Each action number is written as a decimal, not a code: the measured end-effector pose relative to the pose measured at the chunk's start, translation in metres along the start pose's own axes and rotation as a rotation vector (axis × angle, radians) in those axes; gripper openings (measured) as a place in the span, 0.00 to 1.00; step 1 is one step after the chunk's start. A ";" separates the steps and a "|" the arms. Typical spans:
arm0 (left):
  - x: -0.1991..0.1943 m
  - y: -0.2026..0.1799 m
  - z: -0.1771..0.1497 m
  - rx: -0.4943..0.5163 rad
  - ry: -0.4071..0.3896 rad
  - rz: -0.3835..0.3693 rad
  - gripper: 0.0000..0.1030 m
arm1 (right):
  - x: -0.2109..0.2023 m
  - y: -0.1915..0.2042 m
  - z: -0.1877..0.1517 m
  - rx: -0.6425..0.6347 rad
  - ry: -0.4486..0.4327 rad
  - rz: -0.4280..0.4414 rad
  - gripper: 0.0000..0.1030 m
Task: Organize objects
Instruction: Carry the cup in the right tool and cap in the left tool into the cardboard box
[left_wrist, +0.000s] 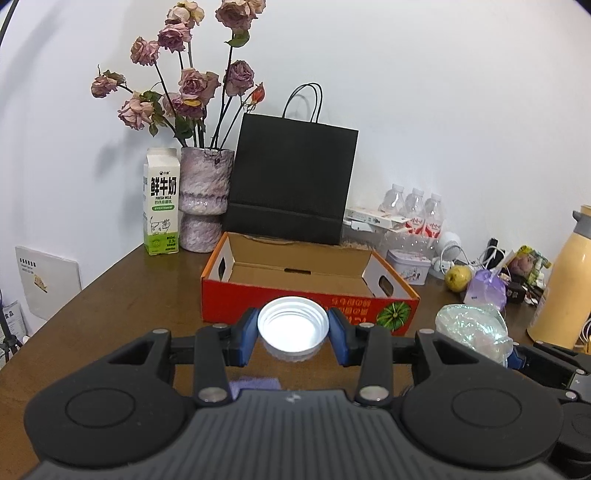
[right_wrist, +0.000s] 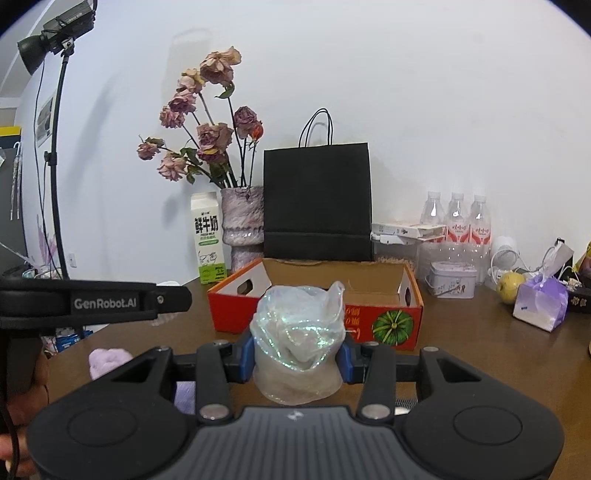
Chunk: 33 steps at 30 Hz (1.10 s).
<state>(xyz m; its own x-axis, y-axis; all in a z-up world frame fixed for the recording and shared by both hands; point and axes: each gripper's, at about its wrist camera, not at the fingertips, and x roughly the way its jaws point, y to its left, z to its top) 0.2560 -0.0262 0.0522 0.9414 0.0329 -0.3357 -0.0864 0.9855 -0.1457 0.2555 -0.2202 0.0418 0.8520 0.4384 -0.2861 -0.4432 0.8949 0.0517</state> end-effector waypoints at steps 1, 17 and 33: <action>0.003 0.000 0.002 -0.003 -0.002 0.001 0.40 | 0.003 -0.001 0.003 -0.002 -0.001 -0.002 0.40; 0.060 -0.012 0.043 -0.064 -0.032 0.016 0.40 | 0.055 -0.020 0.049 -0.021 -0.011 0.012 0.40; 0.133 -0.021 0.078 -0.152 -0.059 0.076 0.40 | 0.134 -0.056 0.095 0.009 0.007 0.013 0.40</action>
<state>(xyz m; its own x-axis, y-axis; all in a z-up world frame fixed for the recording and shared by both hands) 0.4081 -0.0297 0.0835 0.9474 0.1202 -0.2967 -0.2019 0.9436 -0.2622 0.4212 -0.2033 0.0916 0.8444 0.4495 -0.2915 -0.4516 0.8899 0.0640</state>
